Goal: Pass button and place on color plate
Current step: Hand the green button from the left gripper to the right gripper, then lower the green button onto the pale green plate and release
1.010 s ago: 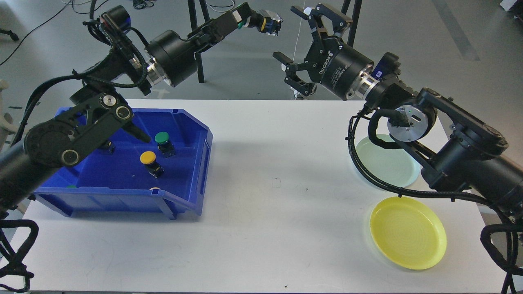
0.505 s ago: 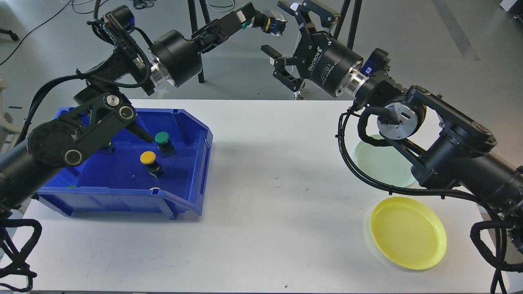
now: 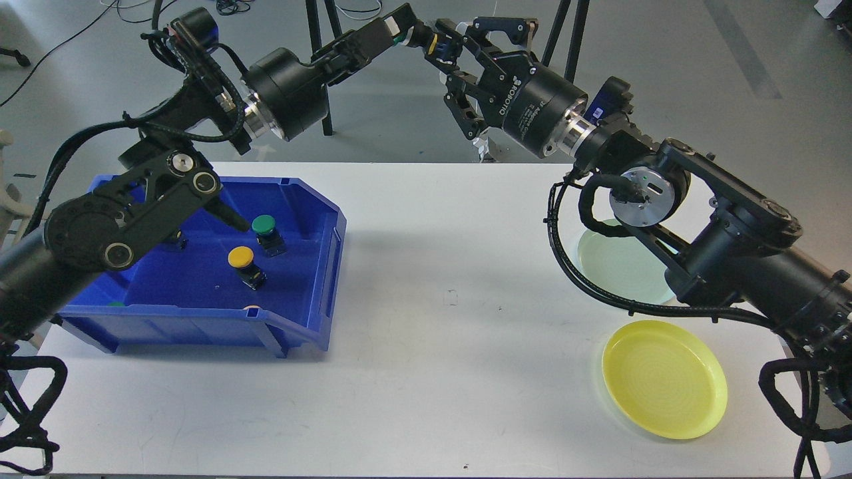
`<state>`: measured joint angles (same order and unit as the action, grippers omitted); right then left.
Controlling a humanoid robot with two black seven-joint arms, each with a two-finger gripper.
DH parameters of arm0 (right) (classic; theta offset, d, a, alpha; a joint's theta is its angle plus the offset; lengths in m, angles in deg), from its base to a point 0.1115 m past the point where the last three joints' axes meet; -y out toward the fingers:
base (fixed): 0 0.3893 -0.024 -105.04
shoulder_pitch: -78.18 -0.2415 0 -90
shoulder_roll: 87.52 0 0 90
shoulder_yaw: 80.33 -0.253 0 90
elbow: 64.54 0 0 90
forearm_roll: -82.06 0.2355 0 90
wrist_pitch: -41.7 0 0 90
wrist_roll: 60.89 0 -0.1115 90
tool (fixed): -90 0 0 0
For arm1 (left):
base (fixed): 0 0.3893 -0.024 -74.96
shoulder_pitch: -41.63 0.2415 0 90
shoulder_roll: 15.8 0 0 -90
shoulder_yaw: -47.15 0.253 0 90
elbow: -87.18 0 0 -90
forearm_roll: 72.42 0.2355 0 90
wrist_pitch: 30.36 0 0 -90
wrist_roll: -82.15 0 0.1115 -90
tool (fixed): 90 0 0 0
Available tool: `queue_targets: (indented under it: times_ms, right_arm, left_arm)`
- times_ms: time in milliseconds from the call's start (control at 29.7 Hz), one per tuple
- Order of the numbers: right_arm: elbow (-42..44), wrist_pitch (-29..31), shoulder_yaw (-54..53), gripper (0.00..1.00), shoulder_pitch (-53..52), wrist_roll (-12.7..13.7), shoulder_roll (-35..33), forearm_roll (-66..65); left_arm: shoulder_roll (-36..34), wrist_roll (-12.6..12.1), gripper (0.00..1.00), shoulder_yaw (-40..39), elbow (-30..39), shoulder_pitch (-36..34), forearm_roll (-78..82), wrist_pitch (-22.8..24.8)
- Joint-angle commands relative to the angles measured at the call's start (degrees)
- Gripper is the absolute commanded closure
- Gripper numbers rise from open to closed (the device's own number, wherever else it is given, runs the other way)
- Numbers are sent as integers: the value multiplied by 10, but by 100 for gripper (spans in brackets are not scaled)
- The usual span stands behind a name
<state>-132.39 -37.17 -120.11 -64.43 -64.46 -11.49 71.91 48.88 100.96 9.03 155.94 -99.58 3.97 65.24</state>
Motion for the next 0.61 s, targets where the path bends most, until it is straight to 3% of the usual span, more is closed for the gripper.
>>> queue_targets:
  times_ms: [0, 202, 404, 572]
  right_arm:
    - [0, 0, -3, 75, 1, 0, 0, 0]
    - [0, 0, -9, 75, 1, 0, 0, 0]
    - [-6, 0, -12, 75, 5, 0, -14, 1]
    - [-37, 2, -31, 75, 29, 0, -93, 3]
  left_arm:
    - [0, 0, 73, 0, 1, 1, -1, 5]
    - [1, 3, 30, -2, 1, 1, -5, 1]
    - [12, 9, 12, -12, 0, 1, -11, -1]
    - [28, 9, 3, -37, -23, 2, -131, 5]
